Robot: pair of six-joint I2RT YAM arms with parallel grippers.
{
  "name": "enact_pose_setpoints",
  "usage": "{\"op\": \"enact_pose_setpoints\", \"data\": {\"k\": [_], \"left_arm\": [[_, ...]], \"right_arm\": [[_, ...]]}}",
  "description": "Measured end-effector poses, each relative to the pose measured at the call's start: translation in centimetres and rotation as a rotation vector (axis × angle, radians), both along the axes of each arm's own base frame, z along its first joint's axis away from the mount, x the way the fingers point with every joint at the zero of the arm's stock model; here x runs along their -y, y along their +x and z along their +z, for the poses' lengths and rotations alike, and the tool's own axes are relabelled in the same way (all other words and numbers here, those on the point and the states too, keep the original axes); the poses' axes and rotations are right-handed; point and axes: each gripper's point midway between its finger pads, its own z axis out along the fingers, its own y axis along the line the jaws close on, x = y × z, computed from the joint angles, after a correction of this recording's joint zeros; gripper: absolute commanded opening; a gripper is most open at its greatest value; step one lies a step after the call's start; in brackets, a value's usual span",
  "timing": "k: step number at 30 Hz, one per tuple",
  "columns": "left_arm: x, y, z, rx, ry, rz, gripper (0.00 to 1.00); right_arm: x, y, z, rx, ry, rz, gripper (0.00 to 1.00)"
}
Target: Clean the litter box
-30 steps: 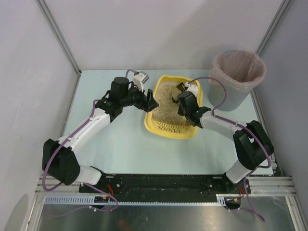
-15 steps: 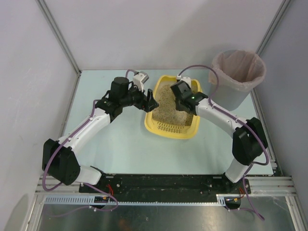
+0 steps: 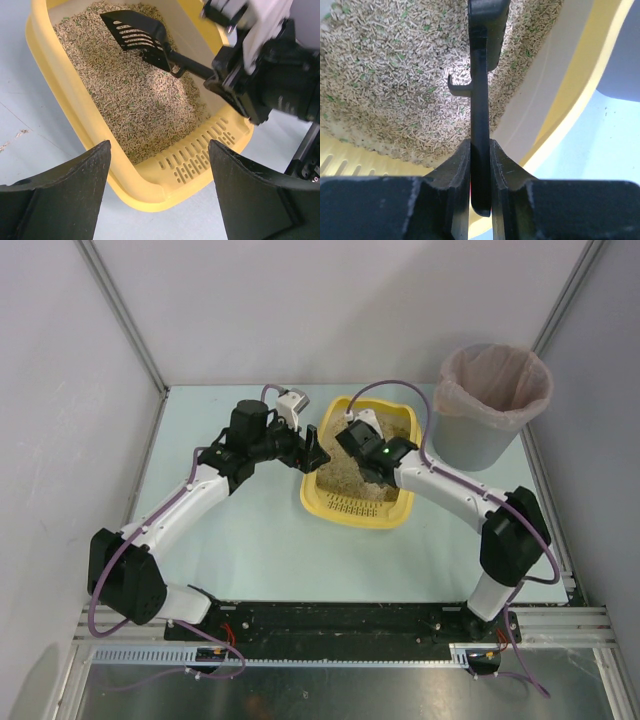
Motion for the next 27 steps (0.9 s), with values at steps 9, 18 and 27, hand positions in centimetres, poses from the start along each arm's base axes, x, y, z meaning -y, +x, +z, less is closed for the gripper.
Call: {"op": "enact_pose_setpoints", "data": {"k": [9,18,27], "left_arm": [[0.0,0.0,0.0,-0.001,0.000,-0.001,0.82],[-0.1,-0.3,0.6,0.005,-0.011,0.001,0.82],[0.1,-0.6,0.6,-0.006,-0.020,-0.010,0.82]], "right_arm": [[1.5,1.0,2.7,-0.062,0.332,-0.176,0.00],[-0.3,1.0,3.8,-0.192,0.745,-0.306,0.00],[-4.7,1.1,4.1,-0.338,1.031,-0.403,0.00]]}}
